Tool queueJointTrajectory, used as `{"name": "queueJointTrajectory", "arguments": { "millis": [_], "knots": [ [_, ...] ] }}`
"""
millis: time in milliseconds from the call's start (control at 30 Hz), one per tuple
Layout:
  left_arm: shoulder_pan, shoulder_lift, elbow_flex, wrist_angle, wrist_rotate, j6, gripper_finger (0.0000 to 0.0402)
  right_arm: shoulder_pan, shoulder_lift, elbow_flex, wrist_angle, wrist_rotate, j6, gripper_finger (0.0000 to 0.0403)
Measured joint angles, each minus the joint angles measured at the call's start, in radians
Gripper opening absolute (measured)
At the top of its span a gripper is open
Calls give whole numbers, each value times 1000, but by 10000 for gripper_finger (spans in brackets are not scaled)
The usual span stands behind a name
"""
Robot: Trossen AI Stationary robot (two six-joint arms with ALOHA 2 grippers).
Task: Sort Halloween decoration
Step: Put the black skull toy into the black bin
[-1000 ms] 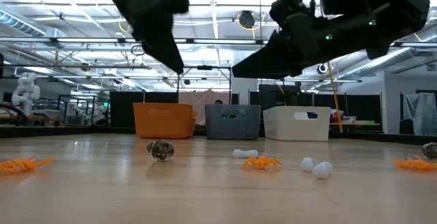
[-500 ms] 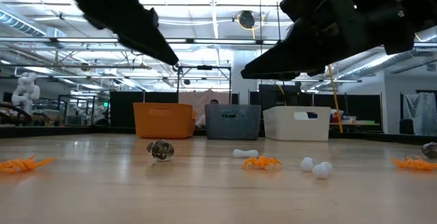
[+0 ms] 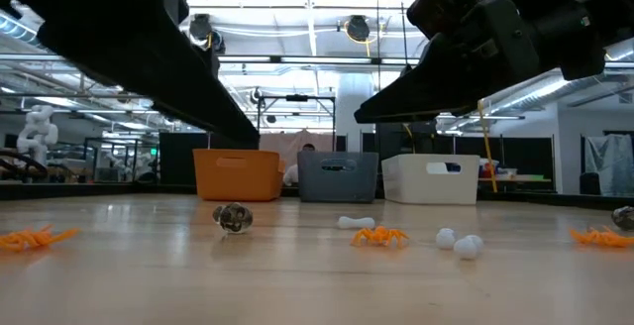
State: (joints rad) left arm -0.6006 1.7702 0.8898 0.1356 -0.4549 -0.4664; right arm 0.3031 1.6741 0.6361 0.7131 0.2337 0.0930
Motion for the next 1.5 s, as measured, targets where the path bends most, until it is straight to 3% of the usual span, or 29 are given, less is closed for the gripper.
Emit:
{"name": "queueJointTrajectory", "arguments": {
  "millis": [567, 833, 1267, 1500],
  "knots": [
    [-9, 156, 0, 68, -58, -27, 275, 0, 0, 0, 0, 1, -4, 146],
    [2, 184, 2, 77, -53, -52, 214, 0, 0, 0, 0, 1, -7, 146],
    [5, 186, 3, 44, -82, -25, 71, 0, 0, 0, -1, 1, -4, 146],
    [7, 172, 1, 29, -105, 23, 66, 0, 0, 0, -15, 1, 0, 146]
  ]
}}
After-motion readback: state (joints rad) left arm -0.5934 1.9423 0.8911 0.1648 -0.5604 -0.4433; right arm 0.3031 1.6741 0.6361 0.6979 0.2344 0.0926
